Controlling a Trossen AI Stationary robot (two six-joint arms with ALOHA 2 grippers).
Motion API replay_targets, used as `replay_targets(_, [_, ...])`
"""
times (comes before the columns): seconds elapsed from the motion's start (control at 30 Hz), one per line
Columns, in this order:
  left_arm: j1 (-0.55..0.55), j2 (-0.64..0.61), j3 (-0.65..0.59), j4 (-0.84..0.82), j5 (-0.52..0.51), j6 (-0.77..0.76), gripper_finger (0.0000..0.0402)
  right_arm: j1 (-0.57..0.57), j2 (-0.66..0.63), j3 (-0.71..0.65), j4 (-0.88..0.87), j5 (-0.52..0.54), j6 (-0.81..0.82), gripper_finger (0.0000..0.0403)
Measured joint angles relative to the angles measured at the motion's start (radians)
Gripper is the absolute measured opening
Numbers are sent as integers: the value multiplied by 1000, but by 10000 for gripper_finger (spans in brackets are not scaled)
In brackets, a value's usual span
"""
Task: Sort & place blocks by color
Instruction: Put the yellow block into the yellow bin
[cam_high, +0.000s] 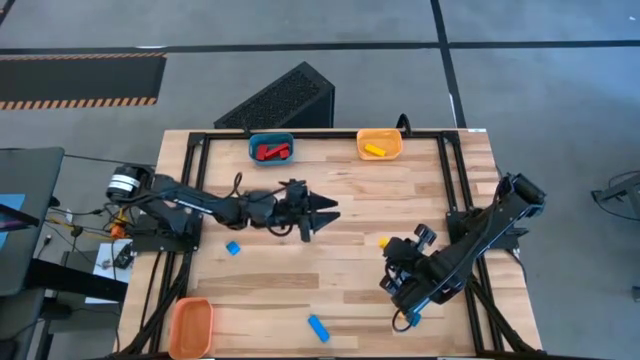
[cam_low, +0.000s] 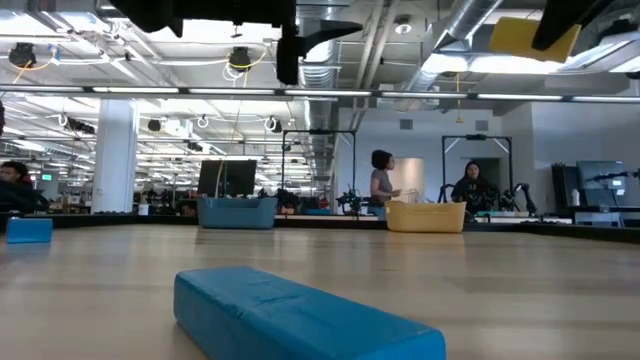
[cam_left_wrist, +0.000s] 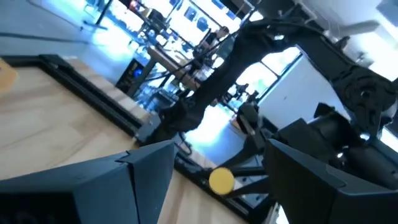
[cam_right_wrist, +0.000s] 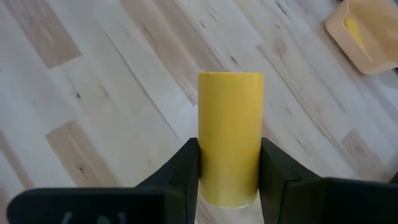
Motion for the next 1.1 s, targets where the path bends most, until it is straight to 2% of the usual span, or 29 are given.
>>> replay_targets(0.33, [68, 3, 48, -10, 138, -79, 238, 0, 0, 100, -29, 95, -113, 117])
replay_targets(0.53, [68, 54, 102, -45, 200, -103, 238, -15, 0, 117, -77, 149, -170, 117])
replay_targets(0.83, [69, 51, 117, -57, 185, -152, 238, -21, 0, 117, -118, 149, -225, 117])
replay_targets(1.1, [68, 53, 117, -67, 129, -162, 238, -23, 0, 117, -133, 150, -235, 119])
